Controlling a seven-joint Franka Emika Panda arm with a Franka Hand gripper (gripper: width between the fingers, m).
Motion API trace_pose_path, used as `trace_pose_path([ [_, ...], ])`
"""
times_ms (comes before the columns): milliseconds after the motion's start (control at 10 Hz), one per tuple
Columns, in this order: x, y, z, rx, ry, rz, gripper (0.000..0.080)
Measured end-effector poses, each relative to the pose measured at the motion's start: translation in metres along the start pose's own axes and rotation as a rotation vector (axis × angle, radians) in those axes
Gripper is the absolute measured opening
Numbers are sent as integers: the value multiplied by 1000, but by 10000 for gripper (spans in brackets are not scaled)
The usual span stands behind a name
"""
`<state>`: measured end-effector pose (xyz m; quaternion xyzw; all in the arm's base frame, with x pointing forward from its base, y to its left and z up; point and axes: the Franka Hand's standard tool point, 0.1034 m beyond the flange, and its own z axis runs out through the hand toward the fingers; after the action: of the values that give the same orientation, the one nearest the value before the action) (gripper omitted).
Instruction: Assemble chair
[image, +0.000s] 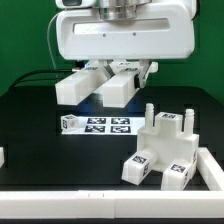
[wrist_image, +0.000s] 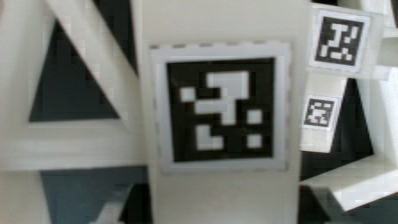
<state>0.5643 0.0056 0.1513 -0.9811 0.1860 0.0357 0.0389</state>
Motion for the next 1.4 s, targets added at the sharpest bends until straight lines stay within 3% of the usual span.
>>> trace_pose_path([
  [100, -9, -18, 4, -14, 6, 179, 284],
  [300, -35, -73, 13, -17, 33, 352, 284],
  [400, -40, -81, 17, -21, 28, 341, 284],
  [700, -37, -78, 17, -25, 38, 302, 284],
  [1000, -36, -86, 27, -32, 77, 188, 284],
  [1400, -36, -85, 37, -37, 79, 190, 284],
])
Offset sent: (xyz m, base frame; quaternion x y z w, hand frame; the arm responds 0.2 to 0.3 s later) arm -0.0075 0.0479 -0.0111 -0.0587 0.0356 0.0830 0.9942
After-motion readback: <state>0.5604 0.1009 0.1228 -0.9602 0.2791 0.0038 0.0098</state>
